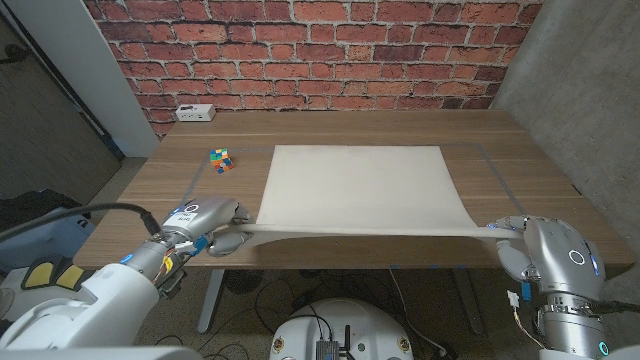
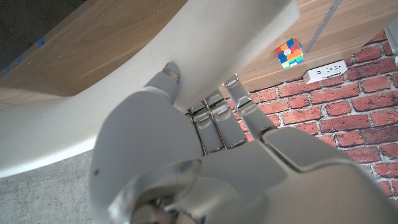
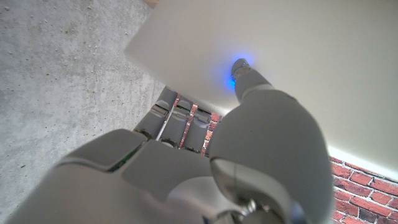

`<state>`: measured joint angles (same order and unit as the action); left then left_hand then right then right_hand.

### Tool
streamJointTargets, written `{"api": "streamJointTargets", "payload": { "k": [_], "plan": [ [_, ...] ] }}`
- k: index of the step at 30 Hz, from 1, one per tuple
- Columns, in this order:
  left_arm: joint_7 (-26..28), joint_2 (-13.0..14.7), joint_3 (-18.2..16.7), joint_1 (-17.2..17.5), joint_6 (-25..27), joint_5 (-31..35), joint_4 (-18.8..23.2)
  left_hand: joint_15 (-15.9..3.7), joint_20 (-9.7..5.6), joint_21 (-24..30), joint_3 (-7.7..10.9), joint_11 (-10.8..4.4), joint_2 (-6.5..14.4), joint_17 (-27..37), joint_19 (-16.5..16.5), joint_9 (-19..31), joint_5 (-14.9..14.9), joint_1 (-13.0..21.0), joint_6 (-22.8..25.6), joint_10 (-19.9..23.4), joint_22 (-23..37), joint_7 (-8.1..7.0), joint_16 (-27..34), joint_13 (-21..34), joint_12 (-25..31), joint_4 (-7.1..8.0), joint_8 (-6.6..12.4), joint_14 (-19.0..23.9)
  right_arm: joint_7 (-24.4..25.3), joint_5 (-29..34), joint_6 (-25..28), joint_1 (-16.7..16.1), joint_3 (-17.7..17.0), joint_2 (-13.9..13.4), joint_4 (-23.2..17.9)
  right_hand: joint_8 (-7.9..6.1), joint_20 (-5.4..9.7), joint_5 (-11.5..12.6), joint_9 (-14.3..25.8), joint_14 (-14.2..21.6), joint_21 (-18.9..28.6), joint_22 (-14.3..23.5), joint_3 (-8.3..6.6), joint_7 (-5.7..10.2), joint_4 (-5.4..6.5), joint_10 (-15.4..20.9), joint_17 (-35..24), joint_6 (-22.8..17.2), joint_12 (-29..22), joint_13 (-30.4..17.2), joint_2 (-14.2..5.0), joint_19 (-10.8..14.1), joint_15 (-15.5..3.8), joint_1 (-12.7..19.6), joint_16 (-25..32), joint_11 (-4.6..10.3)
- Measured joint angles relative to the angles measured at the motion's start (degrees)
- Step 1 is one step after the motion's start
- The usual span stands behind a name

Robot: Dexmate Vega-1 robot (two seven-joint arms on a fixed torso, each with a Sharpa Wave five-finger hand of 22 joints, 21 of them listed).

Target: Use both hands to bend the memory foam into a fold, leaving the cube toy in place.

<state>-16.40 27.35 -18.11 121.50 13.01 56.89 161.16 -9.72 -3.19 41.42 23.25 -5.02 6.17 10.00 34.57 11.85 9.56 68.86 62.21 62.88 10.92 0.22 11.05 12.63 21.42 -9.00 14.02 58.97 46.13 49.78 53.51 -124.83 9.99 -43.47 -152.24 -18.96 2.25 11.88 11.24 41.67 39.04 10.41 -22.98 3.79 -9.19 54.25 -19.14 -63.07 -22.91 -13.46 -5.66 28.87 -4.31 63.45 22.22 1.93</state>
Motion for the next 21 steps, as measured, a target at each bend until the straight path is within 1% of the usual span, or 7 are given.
{"api": "streamJointTargets", "payload": {
  "k": [3,7,12,13,15,16,21],
  "plan": [
    [-1.68,-0.51,-0.37,-2.32,-0.78,0.37,-0.09,0.00,0.00,0.00,-0.07,-0.01,0.00,0.00,0.00,-0.01,0.34,0.00,0.00,0.00,0.00,0.00,0.00,2.02,-0.03,0.07,-0.15,0.00,-1.66,0.70,-1.36,0.16,-1.54,0.89,-0.31,0.00,0.00,0.00,-0.07,0.09,0.00,0.00,0.00,0.00,0.00,0.00,0.00,0.00,0.00,0.00,0.00,0.00,-0.10,0.00,0.00,0.00],
    [-3.51,-0.57,-0.51,-5.28,-1.81,0.38,-0.85,0.00,0.00,0.00,-0.08,0.11,0.00,0.00,0.00,-0.03,0.45,0.00,0.00,0.12,0.00,0.00,0.00,2.07,-0.03,0.07,-0.18,0.00,-3.56,0.94,-3.01,0.87,-3.08,1.79,-0.39,0.00,0.00,0.00,-0.09,0.20,0.00,0.00,0.01,0.00,0.00,0.53,-0.05,0.00,-0.22,0.01,-0.15,0.00,0.01,0.15,0.00,-0.30],
    [-6.30,0.30,-0.33,-10.71,-2.75,-0.16,-2.40,0.00,-0.21,0.33,-0.10,-0.07,0.00,0.00,-0.21,-0.02,0.45,0.01,0.23,0.37,0.00,-0.23,0.00,2.89,-0.22,0.09,-0.34,0.00,-6.83,0.94,-5.67,2.67,-5.39,3.10,-0.23,0.05,0.00,0.17,-0.13,0.61,0.00,0.00,0.01,0.00,-0.01,0.52,-0.16,0.00,-0.22,-0.27,-0.15,0.00,0.01,0.15,0.00,-0.30],
    [-6.30,0.35,-0.30,-11.00,-2.75,-0.16,-2.48,0.00,-0.21,0.33,-0.15,-0.07,0.00,0.00,-0.21,-0.01,0.45,0.01,0.23,0.38,0.00,-0.23,0.00,2.90,-0.22,0.15,-0.36,0.00,-7.08,0.94,-5.84,2.67,-5.39,3.10,-0.23,0.16,0.00,0.26,-0.13,0.61,0.00,0.00,0.02,0.00,-0.01,0.53,-0.16,0.00,-0.22,-0.27,-0.15,0.00,0.01,0.15,0.00,-0.30],
    [-6.30,0.86,0.02,-13.34,-2.75,-0.16,-3.14,0.00,-0.21,0.33,-0.15,-0.06,-0.01,-0.01,-0.21,0.00,0.45,0.01,0.23,0.38,0.01,-0.23,0.00,3.01,-0.23,0.15,-0.39,0.00,-8.77,0.98,-6.86,2.67,-5.39,3.10,-0.23,0.17,-0.02,0.26,-0.16,0.61,0.00,0.00,0.02,0.00,-0.02,0.52,-0.16,0.00,-0.22,-0.26,-0.15,-0.02,0.02,0.15,0.00,-0.30],
    [-7.98,0.99,0.10,-13.93,-3.02,-0.81,-3.34,0.00,-0.21,0.33,-0.15,-0.06,-0.01,-0.01,-0.21,0.01,0.45,0.01,0.23,0.38,0.01,-0.23,0.00,3.76,-0.25,0.15,-0.39,0.00,-9.34,1.01,-7.17,4.13,-6.84,3.97,0.08,0.17,-0.13,0.26,-0.17,0.61,0.00,0.00,0.03,0.00,-0.03,0.52,-0.16,0.00,-0.22,-0.27,-0.15,-0.13,0.01,0.15,0.00,-0.30],
    [-9.34,2.22,0.62,-17.74,-3.05,-1.54,-4.54,0.00,-0.21,0.54,-0.16,-0.07,-0.01,0.00,-0.21,0.02,0.44,0.01,0.23,0.38,0.01,-0.23,0.00,4.65,-0.44,0.15,-0.52,0.00,-12.69,1.21,-8.93,5.40,-7.98,4.68,0.32,0.21,-0.23,0.26,-0.17,0.82,0.00,0.01,0.05,0.00,-0.04,0.55,-0.16,0.00,-0.22,-0.26,-0.15,-0.23,-0.19,0.15,0.00,-0.32]
  ]
}}
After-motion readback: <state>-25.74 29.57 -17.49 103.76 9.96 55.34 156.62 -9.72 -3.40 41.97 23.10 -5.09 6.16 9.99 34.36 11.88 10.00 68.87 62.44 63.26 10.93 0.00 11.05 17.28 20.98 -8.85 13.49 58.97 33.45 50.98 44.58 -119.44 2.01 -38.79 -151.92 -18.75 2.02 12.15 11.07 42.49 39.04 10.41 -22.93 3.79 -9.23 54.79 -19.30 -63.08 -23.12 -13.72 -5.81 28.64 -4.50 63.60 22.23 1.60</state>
